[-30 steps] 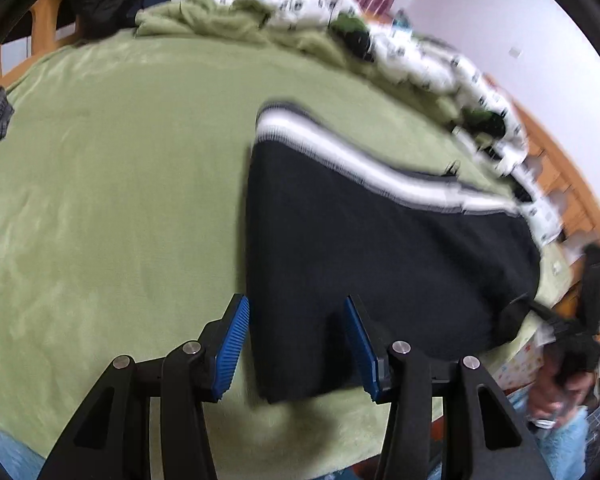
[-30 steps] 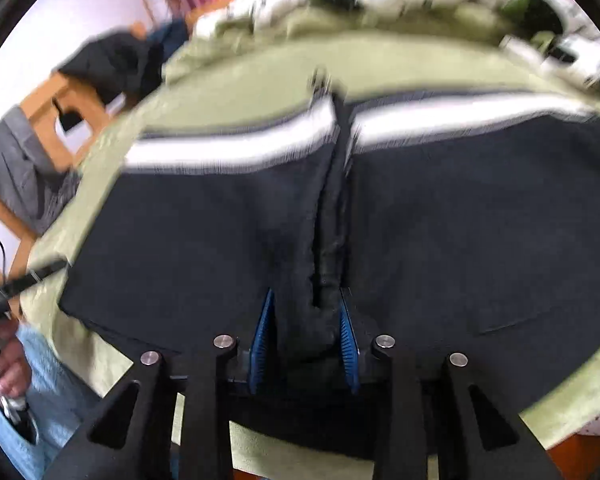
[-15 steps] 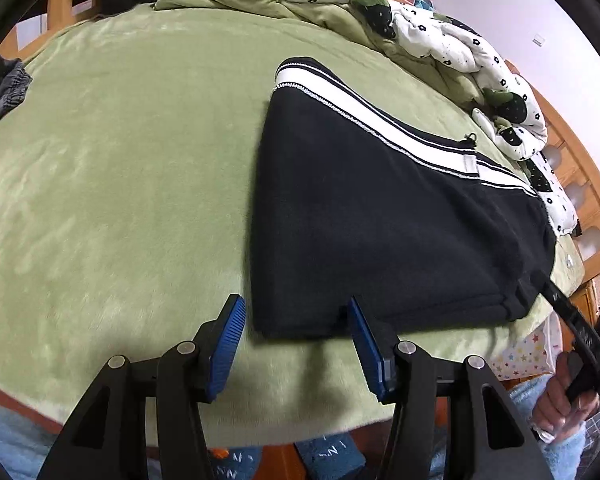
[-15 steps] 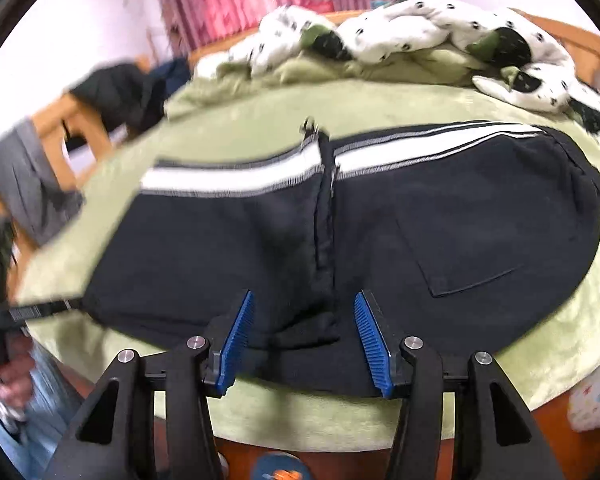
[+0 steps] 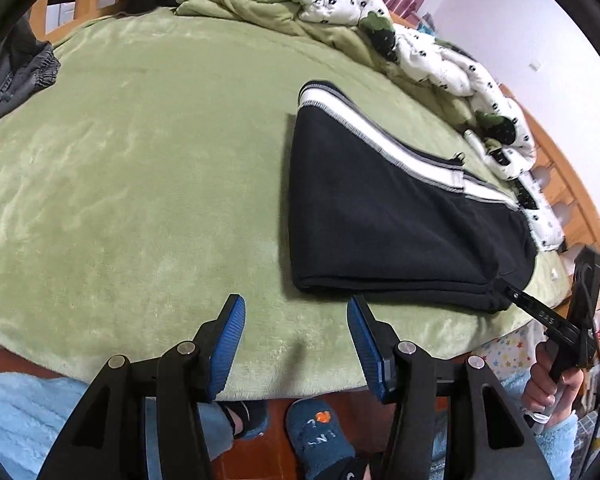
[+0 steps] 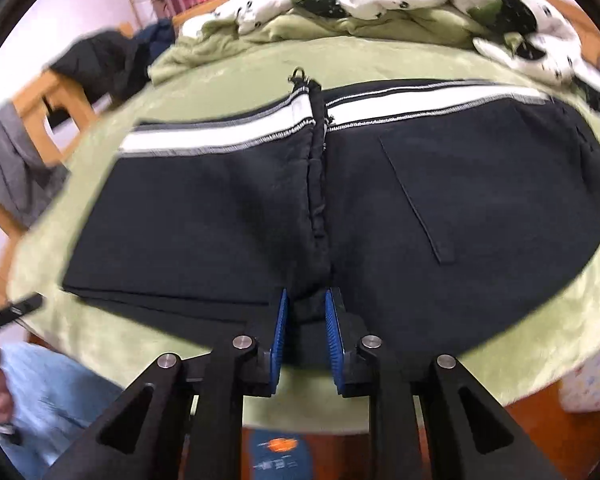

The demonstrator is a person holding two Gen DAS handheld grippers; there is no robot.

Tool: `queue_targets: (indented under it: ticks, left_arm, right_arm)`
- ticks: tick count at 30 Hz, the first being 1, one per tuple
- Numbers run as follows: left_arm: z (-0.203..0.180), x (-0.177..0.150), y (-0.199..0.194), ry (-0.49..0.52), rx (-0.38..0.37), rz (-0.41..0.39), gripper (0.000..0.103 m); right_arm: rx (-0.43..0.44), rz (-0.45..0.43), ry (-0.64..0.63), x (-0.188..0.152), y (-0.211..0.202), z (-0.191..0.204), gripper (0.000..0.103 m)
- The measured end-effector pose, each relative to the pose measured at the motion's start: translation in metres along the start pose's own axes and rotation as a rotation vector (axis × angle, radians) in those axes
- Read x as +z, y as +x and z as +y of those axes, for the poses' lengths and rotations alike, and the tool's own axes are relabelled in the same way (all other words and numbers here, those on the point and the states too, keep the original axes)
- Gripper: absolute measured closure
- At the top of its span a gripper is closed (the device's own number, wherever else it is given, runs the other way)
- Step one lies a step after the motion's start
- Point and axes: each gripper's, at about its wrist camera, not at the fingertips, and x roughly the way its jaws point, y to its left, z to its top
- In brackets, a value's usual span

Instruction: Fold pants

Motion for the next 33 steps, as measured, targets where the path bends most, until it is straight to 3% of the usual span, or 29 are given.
queue_targets:
  ticks: [2, 4, 6, 8, 13, 19, 23, 28, 29, 30, 31, 33]
  left_arm:
    - [0.004, 0.003, 0.001, -0.006, -0.046, -0.012, 0.052]
    - [0.008, 0.007, 0.006, -0.019, -0.079, -0.016, 0.052]
    - [0.010, 0.014, 0.014, -0.032, -0.117, -0.015, 0.052]
    - [0.011, 0.021, 0.023, -0.028, -0.126, -0.013, 0.052]
    - [0.012, 0.051, 0.052, -0.025, -0.127, -0.005, 0.054]
    - [0.011, 0.090, 0.093, -0.010, -0.129, 0.028, 0.053]
    - [0.009, 0.111, 0.133, 0.009, -0.184, 0.143, 0.052]
    - [-0.001, 0.129, 0.154, 0.026, -0.228, 0.146, 0.055]
    - [-0.004, 0.132, 0.158, 0.023, -0.227, 0.145, 0.059]
    - [-0.006, 0.133, 0.160, 0.022, -0.217, 0.142, 0.075]
    - [-0.007, 0.134, 0.159, 0.018, -0.216, 0.132, 0.088]
    - [-0.003, 0.135, 0.150, -0.035, -0.257, 0.100, 0.093]
  right_arm:
    - [-0.042, -0.050, 0.025, -0.002, -0.017, -0.004, 0.058]
    - [-0.093, -0.097, 0.034, -0.002, -0.034, -0.010, 0.047]
    - [-0.124, -0.142, 0.046, -0.004, -0.050, -0.023, 0.045]
    - [-0.168, -0.173, 0.095, -0.004, -0.057, -0.043, 0.035]
    - [-0.235, -0.190, 0.241, 0.008, -0.047, -0.104, 0.035]
    - [-0.145, -0.138, 0.419, 0.013, 0.006, -0.174, 0.035]
    - [-0.104, -0.232, 0.450, 0.027, 0.020, -0.200, 0.035]
    - [-0.053, -0.273, 0.515, 0.063, 0.039, -0.236, 0.035]
    - [-0.048, -0.274, 0.520, 0.069, 0.043, -0.241, 0.041]
    - [-0.058, -0.278, 0.510, 0.075, 0.046, -0.243, 0.051]
    - [-0.075, -0.275, 0.484, 0.080, 0.048, -0.241, 0.082]
    - [-0.147, -0.313, 0.408, 0.091, 0.042, -0.224, 0.088]
